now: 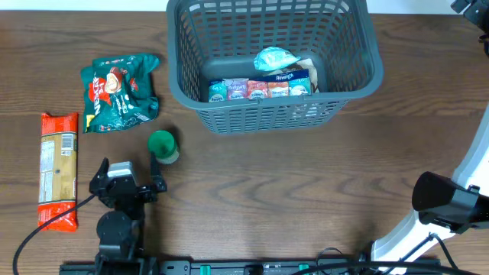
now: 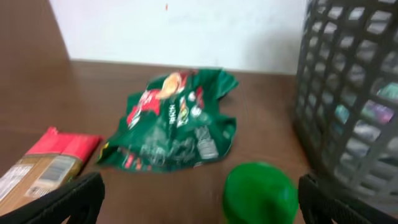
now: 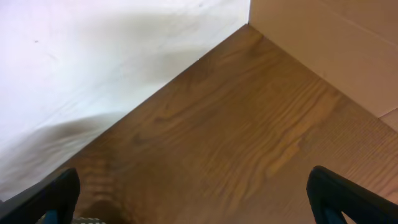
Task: Pack container
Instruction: 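Reach the left gripper toward the green snack bag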
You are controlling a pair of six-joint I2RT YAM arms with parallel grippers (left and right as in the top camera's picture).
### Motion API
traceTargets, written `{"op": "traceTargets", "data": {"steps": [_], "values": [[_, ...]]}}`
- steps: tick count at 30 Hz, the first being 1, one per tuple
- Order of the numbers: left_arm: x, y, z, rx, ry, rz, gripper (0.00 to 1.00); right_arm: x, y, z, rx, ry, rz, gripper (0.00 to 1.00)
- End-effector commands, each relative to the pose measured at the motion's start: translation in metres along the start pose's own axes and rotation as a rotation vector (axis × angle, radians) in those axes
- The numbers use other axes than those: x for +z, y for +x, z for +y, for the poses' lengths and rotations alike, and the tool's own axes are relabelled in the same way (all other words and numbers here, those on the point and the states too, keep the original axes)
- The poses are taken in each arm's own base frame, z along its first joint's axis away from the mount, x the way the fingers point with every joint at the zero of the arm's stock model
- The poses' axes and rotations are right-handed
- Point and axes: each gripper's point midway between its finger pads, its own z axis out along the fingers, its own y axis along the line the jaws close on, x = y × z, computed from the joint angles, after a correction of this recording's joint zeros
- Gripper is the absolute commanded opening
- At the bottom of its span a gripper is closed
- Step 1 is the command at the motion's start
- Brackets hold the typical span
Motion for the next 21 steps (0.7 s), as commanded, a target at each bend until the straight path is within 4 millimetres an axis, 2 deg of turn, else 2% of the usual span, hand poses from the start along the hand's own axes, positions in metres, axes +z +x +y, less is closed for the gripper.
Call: {"op": "traceTargets", "data": {"steps": [1, 3, 6, 11, 16, 21], "values": [[-0.01, -0.044, 0.018, -0.032, -0.101, -0.066, 0.99, -0.005, -0.002, -0.001, 0.015, -0.002, -0.008, 0.99], [-0.014, -0.07, 0.022, -0.033, -0.126, -0.079, 0.99, -0.005, -0.002, -0.001, 0.015, -0.002, -0.008, 0.99], [-0.011, -0.097, 0.024, -0.016, -0.151, -0.022, 0.99, -0.005, -0.002, -0.001, 0.015, -0.002, -0.008, 0.99], [0.011, -0.136, 0.014, 0.031, -0.139, 0.146, 0.99, -0.005, -0.002, -0.001, 0.015, -0.002, -0.008, 0.99], [0.042, -0.151, -0.016, 0.071, -0.017, 0.389, 0.98, -0.005, -0.002, -0.001, 0.015, -0.003, -0.008, 0.99], [0.069, -0.167, -0.019, 0.203, -0.02, 0.487, 0.99, -0.005, -0.002, -0.001, 0.015, -0.002, -0.008, 0.99]]}}
